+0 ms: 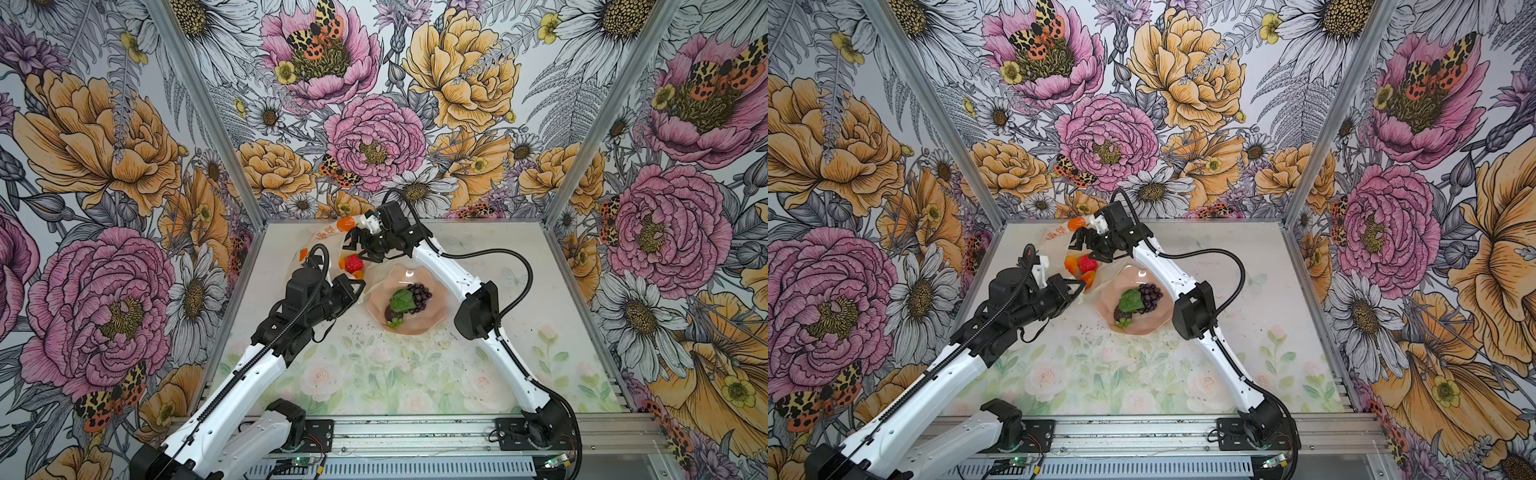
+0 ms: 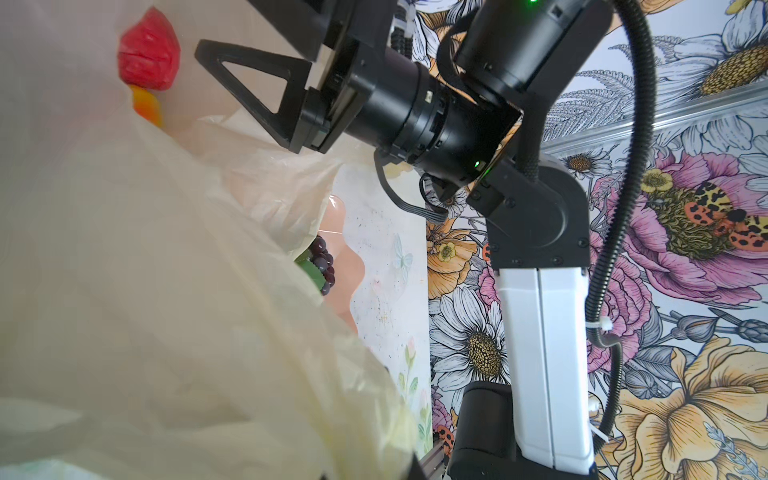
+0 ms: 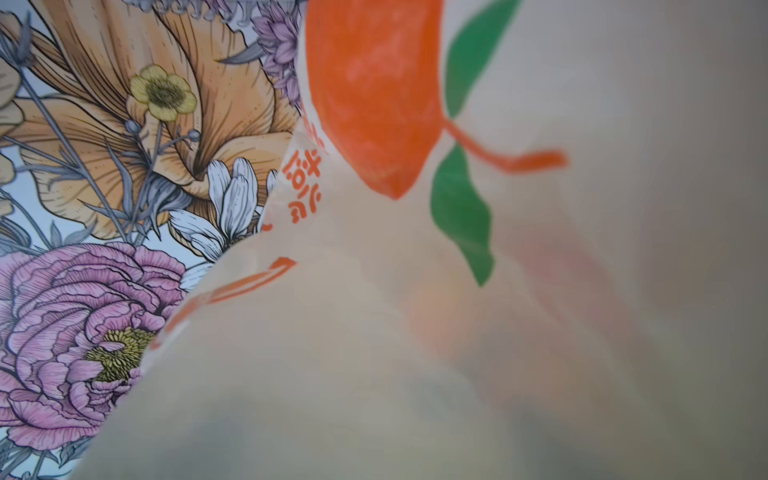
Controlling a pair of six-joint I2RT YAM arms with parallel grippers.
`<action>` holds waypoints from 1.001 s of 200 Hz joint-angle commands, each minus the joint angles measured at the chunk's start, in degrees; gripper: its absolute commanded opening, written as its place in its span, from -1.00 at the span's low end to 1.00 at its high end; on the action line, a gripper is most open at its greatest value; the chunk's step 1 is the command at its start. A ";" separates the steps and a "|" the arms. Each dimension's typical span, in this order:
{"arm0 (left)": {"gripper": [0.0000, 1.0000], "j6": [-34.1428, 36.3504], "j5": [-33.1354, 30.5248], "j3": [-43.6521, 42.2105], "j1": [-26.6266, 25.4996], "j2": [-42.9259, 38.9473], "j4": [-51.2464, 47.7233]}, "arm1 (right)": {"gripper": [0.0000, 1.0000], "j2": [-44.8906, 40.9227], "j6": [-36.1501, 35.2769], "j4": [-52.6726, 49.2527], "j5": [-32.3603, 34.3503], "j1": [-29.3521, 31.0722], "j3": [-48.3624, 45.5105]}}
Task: Place the fruits into the plastic bag
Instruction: 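Lower the mango into the bag mouth and open the right gripper, then withdraw the right gripper from the bag and move it over the grapes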
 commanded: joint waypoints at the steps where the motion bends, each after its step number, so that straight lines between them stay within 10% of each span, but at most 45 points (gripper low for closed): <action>1: -1.00 -0.95 0.62 -1.51 2.16 -1.76 0.51 | 0.99 -2.89 2.26 4.63 -0.47 0.35 -1.25; 108: -1.00 -1.57 4.77 -3.56 10.02 -3.22 2.30 | 0.99 -30.09 -8.44 4.11 1.11 0.25 -30.96; 200: -1.00 0.27 6.77 -1.83 13.17 -1.47 0.40 | 0.99 -54.52 -20.94 -7.10 15.86 -5.02 -58.15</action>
